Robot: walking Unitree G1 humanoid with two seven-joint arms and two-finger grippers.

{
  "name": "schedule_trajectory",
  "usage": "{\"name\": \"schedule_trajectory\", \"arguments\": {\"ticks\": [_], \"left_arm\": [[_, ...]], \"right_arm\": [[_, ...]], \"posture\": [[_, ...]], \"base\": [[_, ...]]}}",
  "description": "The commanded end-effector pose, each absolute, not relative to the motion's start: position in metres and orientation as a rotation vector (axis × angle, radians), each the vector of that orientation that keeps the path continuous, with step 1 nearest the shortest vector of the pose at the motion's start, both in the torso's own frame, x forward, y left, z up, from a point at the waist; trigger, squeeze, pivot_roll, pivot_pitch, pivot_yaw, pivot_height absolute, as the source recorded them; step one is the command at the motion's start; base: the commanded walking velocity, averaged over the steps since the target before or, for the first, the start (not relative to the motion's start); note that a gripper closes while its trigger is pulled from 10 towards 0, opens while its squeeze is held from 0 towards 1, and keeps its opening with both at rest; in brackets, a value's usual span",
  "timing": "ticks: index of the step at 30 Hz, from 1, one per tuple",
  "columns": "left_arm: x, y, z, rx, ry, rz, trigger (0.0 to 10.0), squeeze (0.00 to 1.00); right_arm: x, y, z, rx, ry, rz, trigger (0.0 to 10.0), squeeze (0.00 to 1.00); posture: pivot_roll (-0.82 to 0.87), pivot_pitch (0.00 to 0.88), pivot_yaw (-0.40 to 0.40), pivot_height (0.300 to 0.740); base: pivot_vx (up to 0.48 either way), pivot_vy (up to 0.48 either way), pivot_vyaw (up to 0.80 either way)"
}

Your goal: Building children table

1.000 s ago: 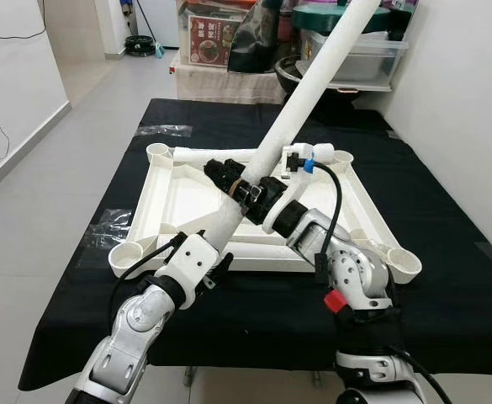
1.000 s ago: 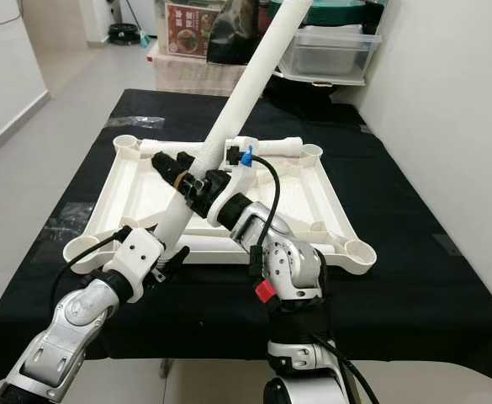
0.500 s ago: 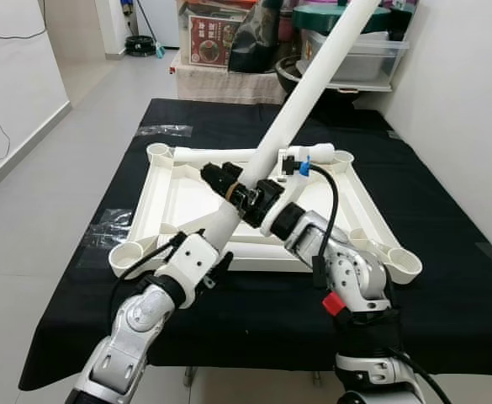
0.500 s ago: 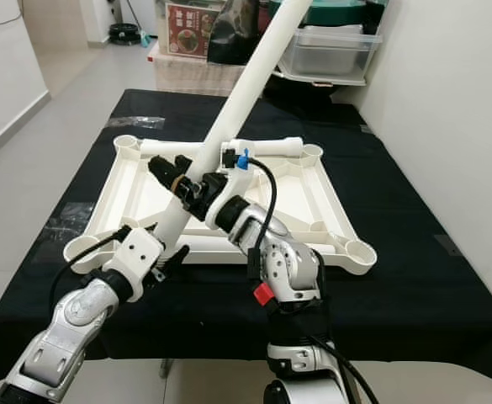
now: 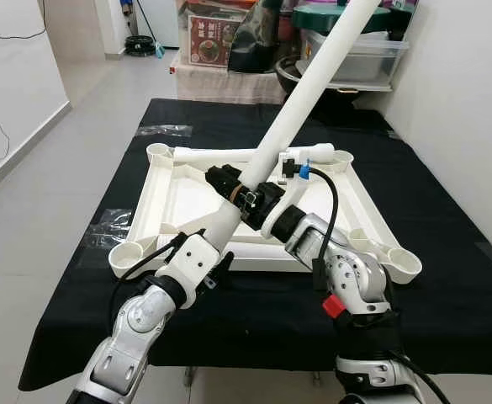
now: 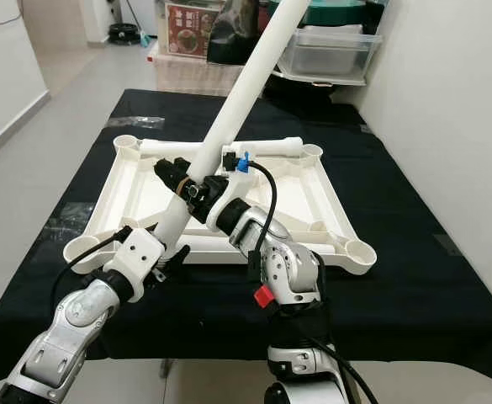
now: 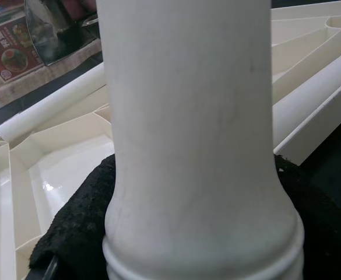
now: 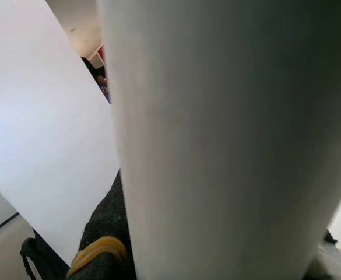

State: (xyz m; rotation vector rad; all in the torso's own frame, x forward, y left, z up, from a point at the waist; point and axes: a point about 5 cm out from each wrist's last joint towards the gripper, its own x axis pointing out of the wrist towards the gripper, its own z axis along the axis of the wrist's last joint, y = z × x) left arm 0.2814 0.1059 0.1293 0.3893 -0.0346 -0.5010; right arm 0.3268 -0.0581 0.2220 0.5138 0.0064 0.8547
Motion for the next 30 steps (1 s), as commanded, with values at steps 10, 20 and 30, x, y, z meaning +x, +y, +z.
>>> {"name": "schedule_trajectory", "arguments": {"ticks": [10,20,30], "left_arm": [[0.275,0.100,0.115,0.337,0.043,-0.548,10.0,1.00],[0.276,0.114,0.112,0.355,0.077,-0.490,10.0,0.00],[0.263,0.115,0.111,0.300,0.069,-0.442,10.0,0.00]], "right_arm": [[0.328,-0.054,0.229,0.514,-0.022,0.871,0.0,0.00],[0.335,-0.063,0.238,0.512,-0.062,0.834,0.0,0.00],[0.351,-0.090,0.254,0.418,-0.158,0.669,10.0,0.00]], "posture": [[0.04,0.000,-0.071,0.740],[0.05,0.000,-0.073,0.740],[0.05,0.000,-0.076,0.740]], "base": [[0.000,0.000,0.00],[0.000,0.000,0.00],[0.000,0.000,0.00]]}}
